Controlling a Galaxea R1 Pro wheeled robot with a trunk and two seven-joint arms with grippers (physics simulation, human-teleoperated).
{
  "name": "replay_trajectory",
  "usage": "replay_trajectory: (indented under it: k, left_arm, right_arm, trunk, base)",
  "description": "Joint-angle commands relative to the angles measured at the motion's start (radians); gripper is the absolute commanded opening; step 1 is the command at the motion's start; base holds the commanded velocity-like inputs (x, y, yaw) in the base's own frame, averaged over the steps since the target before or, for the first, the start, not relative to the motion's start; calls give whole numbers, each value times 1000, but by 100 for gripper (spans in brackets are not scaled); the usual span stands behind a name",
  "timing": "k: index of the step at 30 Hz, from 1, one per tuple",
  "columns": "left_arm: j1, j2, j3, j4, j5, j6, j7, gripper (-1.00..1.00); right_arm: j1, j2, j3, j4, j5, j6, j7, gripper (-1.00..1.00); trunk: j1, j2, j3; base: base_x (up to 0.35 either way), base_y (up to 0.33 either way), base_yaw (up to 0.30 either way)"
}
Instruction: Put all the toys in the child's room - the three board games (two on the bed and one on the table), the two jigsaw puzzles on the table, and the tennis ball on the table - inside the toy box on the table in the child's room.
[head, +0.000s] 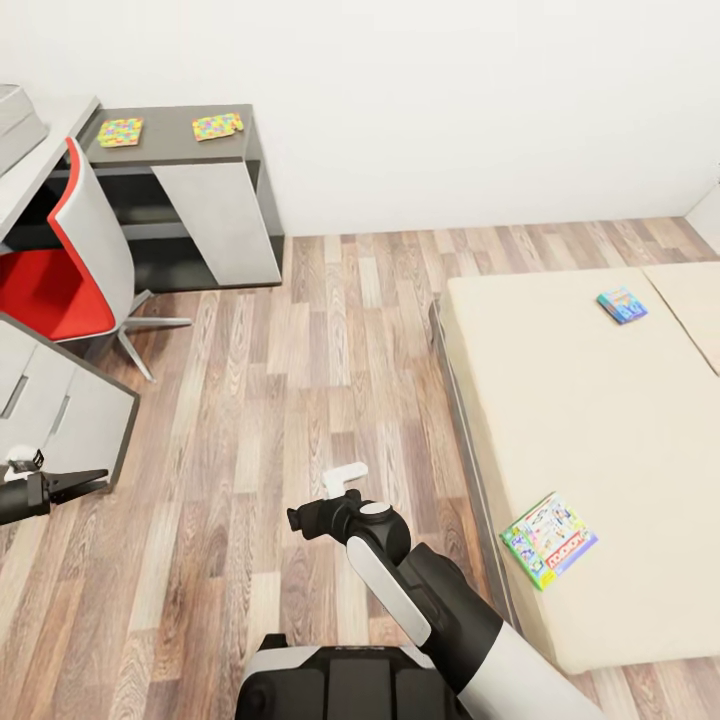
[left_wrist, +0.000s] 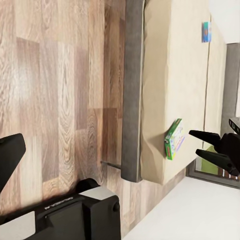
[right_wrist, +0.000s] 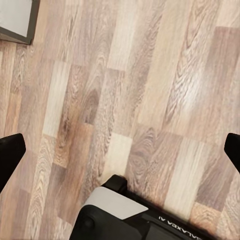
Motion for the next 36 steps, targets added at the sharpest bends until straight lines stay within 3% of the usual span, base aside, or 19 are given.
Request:
replay_trajectory:
  k: [1, 36]
  left_arm:
    - [0, 0, 0, 0, 0, 11, -4, 100]
    - [0, 0, 0, 0, 0, 11, -4, 100]
  right_arm:
    - [-1, 0, 1, -1, -10, 2, -10, 100]
    - [-1, 0, 2, 1, -9, -1, -10, 100]
  trunk:
    - [1, -2, 0]
    - [1, -2, 58]
  base:
    - [0, 0, 0]
    - [0, 0, 0]
